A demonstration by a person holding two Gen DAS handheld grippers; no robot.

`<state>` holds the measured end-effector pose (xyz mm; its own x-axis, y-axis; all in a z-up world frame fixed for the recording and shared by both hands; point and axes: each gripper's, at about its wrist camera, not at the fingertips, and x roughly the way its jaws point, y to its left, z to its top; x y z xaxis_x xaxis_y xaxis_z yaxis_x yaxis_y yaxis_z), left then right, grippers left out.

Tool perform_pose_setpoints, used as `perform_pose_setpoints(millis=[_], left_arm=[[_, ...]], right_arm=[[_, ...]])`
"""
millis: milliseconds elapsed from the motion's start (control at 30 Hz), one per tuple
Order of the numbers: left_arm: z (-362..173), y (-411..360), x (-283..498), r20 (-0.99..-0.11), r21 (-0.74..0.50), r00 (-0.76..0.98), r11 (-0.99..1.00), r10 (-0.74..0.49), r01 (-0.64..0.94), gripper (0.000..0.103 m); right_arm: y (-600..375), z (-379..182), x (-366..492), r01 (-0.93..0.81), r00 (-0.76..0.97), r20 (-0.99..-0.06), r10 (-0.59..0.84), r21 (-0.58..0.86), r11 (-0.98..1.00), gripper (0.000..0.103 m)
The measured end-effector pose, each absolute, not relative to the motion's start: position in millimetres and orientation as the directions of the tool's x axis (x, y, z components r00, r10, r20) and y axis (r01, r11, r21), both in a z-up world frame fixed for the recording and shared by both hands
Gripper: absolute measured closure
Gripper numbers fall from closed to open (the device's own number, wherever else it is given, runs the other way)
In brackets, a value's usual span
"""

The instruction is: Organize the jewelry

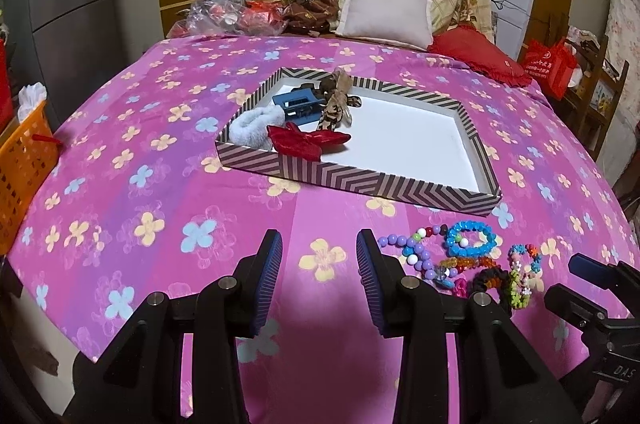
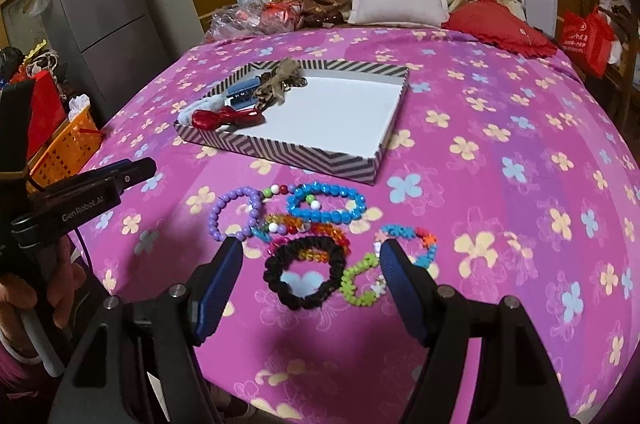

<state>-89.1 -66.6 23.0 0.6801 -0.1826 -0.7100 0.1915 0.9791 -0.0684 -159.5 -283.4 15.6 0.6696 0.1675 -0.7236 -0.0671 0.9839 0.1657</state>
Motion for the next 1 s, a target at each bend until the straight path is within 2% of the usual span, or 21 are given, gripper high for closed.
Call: perform_pose_setpoints(millis=[667,733,867,1000], left_arm=[[-14,-64,-77,-0.795,-0.153,0.552,0.963,-0.253,0.221,0.064],[-18,-65,-74,-0.801,-0.166,0.538,0.961,-0.262,0.220,0.064],[-23,-67,-70,-0.810,-0.176,0.522,0.960,-0.266,0.216,0.064],[-25,-68,-67,-0.813,-0.179,0.518,0.961,-0.266,0.212,0.064]], right_arm=[[-283,-10,-158,-0.087,0.624,-0.761,0.180,0.161,0.983,0.030],[-281,-12,-156,-0.098,0.622,-0.761,0.185,0.158,0.983,0.035],[-273,-18,-149,-0.128,0.611,-0.768,0.193,0.145,0.981,0.061],[-266,-19,-141,-0.147,0.616,-0.770,0.167,0.095,0.985,0.063]])
